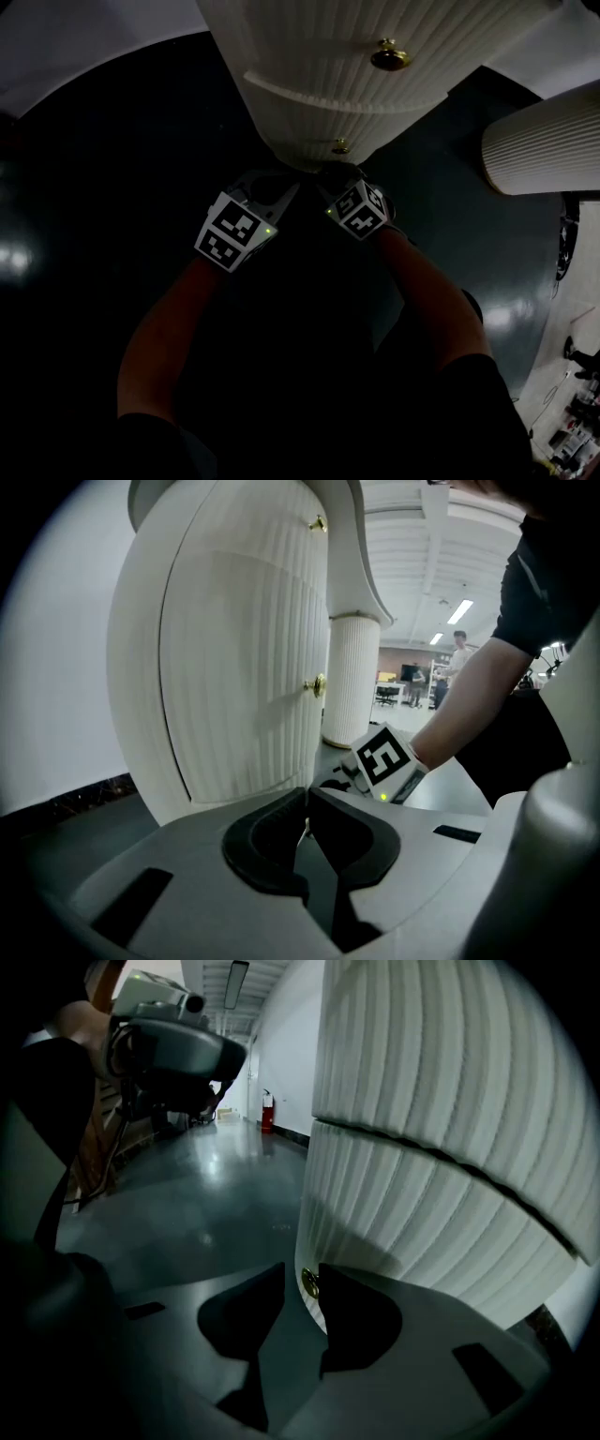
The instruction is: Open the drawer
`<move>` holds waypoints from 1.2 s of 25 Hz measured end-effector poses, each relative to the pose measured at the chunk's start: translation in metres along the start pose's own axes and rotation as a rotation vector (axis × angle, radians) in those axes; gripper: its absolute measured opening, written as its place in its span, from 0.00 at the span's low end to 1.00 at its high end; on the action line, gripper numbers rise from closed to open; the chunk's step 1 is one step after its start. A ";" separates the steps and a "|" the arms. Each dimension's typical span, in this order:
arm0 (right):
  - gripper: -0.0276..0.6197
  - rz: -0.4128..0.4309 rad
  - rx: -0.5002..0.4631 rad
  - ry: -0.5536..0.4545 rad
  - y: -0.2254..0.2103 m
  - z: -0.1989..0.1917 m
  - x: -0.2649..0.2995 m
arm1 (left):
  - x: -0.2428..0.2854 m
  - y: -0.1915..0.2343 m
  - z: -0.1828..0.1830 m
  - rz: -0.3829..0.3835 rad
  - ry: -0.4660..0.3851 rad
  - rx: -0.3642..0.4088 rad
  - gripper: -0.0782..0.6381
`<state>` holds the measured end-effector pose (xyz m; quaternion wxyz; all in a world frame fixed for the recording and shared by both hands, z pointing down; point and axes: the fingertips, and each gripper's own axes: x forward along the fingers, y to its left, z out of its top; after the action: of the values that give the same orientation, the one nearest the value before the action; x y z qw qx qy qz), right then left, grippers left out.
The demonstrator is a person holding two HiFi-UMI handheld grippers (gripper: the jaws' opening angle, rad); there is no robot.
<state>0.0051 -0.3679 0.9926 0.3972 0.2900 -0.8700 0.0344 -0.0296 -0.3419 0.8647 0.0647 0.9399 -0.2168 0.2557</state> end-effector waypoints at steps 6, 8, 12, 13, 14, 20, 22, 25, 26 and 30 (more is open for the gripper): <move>0.18 0.035 -0.020 0.000 0.015 -0.004 -0.011 | -0.004 0.008 0.037 0.061 -0.067 0.058 0.14; 0.18 0.043 -0.019 0.005 0.020 -0.006 -0.013 | -0.005 0.009 0.040 0.061 -0.077 0.056 0.14; 0.19 0.091 -0.014 0.028 0.041 -0.011 -0.020 | -0.008 0.007 0.032 0.054 -0.052 0.063 0.14; 0.22 0.105 -0.011 0.030 0.046 -0.012 -0.022 | -0.009 0.008 0.028 0.053 -0.044 0.062 0.14; 0.24 0.119 -0.008 0.033 0.051 -0.013 -0.023 | -0.009 0.010 0.023 0.053 -0.036 0.059 0.14; 0.36 0.235 0.034 0.093 0.073 -0.019 -0.047 | -0.003 0.019 -0.013 0.052 0.020 -0.046 0.21; 0.36 0.258 0.082 0.066 0.069 -0.010 -0.068 | -0.002 0.023 -0.023 0.059 0.038 -0.071 0.28; 0.36 0.243 0.149 -0.042 0.050 0.015 -0.109 | -0.003 0.032 -0.026 0.074 0.045 -0.094 0.30; 0.36 0.215 0.169 -0.084 0.039 0.022 -0.123 | -0.004 0.034 -0.025 0.079 0.042 -0.098 0.30; 0.33 0.032 0.280 -0.214 -0.027 0.024 -0.156 | 0.000 0.040 -0.025 0.102 0.032 -0.130 0.30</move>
<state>0.0840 -0.3231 0.8604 0.2573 0.3308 -0.8985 0.1305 -0.0582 -0.3722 0.8864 0.1160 0.9173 -0.2793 0.2591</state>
